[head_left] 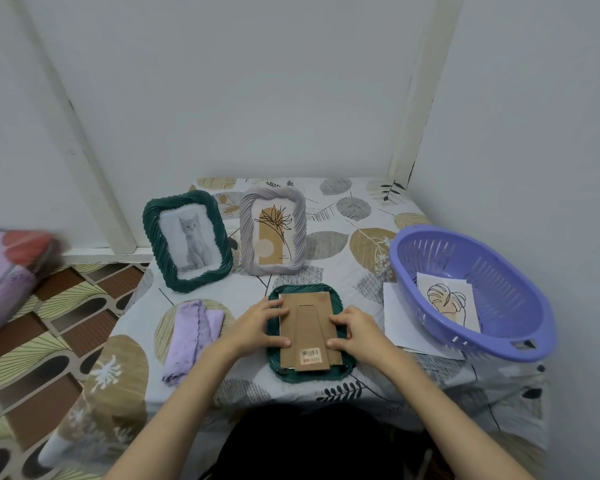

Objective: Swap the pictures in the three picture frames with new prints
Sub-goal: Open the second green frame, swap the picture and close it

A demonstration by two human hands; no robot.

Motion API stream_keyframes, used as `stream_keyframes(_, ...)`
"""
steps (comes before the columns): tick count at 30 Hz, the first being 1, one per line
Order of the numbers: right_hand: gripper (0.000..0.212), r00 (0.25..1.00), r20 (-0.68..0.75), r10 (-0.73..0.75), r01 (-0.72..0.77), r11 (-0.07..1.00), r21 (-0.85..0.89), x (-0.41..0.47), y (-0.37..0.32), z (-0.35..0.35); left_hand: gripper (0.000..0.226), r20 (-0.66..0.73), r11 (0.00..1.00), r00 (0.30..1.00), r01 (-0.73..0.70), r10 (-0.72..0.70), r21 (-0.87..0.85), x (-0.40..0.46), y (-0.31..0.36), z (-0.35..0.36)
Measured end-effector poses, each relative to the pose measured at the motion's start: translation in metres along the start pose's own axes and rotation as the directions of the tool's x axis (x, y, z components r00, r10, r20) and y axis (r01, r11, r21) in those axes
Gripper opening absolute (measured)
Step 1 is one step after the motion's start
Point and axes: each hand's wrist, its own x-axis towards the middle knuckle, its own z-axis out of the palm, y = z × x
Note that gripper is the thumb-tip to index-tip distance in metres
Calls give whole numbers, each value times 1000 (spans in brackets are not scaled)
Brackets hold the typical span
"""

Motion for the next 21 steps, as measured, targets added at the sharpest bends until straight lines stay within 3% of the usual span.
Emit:
stream_keyframes(11, 59, 999, 42, 35, -34, 999, -28, 5, 1, 2, 73, 51, 1000, 999, -14, 15, -8, -1, 2, -1)
stream_keyframes(14, 53, 995, 81, 55, -51, 997, -54, 14, 1, -7, 102, 69, 999, 998, 10, -14, 51, -2, 7, -3)
stream_keyframes(16, 43, 995, 84, 54, -51, 998, -43, 21, 1, -14, 105, 54, 989, 998, 4, -12, 147, -1, 9, -2)
stream_keyframes(18, 35, 998, 21, 58, -57, 998, -25, 30, 0, -18, 95, 15, 978, 1000, -9, 6, 209, -1, 11, 1)
stream_keyframes(21, 44, 994, -83, 64, -66, 998, -19, 45, 3, -15, 91, -21, 981, 1000, -10, 15, 195, -1, 11, 5)
